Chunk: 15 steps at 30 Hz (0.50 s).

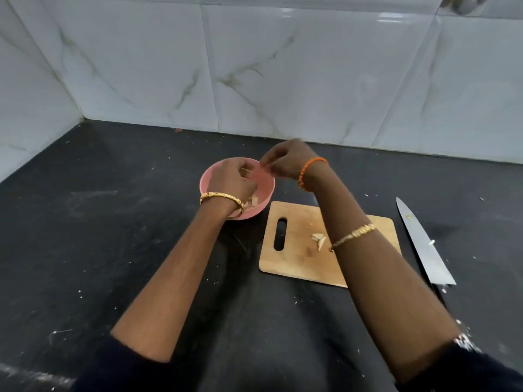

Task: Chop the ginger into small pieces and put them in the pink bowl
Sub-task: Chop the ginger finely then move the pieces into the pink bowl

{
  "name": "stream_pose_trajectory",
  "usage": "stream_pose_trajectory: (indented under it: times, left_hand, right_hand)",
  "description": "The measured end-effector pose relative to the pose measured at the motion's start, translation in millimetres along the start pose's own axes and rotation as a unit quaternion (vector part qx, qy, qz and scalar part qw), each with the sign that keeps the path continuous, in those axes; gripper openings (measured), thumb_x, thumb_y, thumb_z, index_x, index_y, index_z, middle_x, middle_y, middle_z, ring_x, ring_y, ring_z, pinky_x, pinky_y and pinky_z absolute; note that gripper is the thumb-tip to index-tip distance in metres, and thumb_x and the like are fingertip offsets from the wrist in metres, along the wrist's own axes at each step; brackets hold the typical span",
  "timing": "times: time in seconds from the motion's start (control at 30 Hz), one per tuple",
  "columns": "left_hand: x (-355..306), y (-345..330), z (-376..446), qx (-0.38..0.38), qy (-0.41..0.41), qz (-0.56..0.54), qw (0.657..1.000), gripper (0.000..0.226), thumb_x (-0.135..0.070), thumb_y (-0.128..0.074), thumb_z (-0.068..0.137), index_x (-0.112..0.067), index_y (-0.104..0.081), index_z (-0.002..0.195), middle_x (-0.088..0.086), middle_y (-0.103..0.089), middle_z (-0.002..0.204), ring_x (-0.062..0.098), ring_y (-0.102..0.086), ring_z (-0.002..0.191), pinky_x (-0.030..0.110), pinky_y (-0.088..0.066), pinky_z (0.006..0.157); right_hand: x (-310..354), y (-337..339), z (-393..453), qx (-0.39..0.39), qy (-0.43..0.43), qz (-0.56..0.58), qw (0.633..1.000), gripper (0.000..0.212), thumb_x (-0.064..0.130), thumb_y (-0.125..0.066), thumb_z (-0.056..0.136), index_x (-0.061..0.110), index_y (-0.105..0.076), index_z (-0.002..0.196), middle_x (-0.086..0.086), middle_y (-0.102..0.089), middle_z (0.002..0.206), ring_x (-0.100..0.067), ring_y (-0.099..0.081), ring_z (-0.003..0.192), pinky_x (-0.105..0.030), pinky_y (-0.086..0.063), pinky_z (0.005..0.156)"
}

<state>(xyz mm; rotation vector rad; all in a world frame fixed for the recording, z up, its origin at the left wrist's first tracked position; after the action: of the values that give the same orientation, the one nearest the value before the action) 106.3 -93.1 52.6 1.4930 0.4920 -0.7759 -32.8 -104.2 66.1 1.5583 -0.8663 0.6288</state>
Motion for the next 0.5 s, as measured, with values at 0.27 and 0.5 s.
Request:
stream_pose_trajectory:
  times: [0.27,0.5]
  left_hand:
    - [-28,-74,-36,0.083,-0.066,-0.001,0.994,0.026,-0.006,-0.052,0.088,-0.011,-0.064,0.110,0.006,-0.068,0.107,0.020,-0.062,0.099,0.030,-0.049,0.089]
    - [-14,-110,-59,0.159,-0.024,0.060,0.985,0.049,0.000,-0.052,0.084,-0.008,-0.045,0.132,0.012,-0.051,0.133,0.024,-0.047,0.124,0.033,-0.036,0.107]
  right_hand:
    - [-90,7,-69,0.024,-0.010,-0.245,0.969,0.036,0.007,-0.046,0.092,0.012,-0.057,0.127,-0.009,-0.055,0.129,-0.024,-0.053,0.116,-0.029,-0.042,0.096]
    - [-138,-29,-125,0.015,0.093,-0.298,0.950,0.052,-0.004,-0.044,0.090,0.005,-0.042,0.141,-0.015,-0.033,0.150,-0.031,-0.031,0.138,-0.032,-0.026,0.113]
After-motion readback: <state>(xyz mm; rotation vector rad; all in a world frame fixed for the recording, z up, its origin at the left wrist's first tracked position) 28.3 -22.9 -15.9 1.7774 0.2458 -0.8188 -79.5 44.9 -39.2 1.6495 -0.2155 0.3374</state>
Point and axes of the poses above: each hand's wrist, its own z-axis towards the middle knuckle, its own y-axis out of the back of the hand, x = y × z, the point moved 1 cm from there along z, towards the middle knuckle
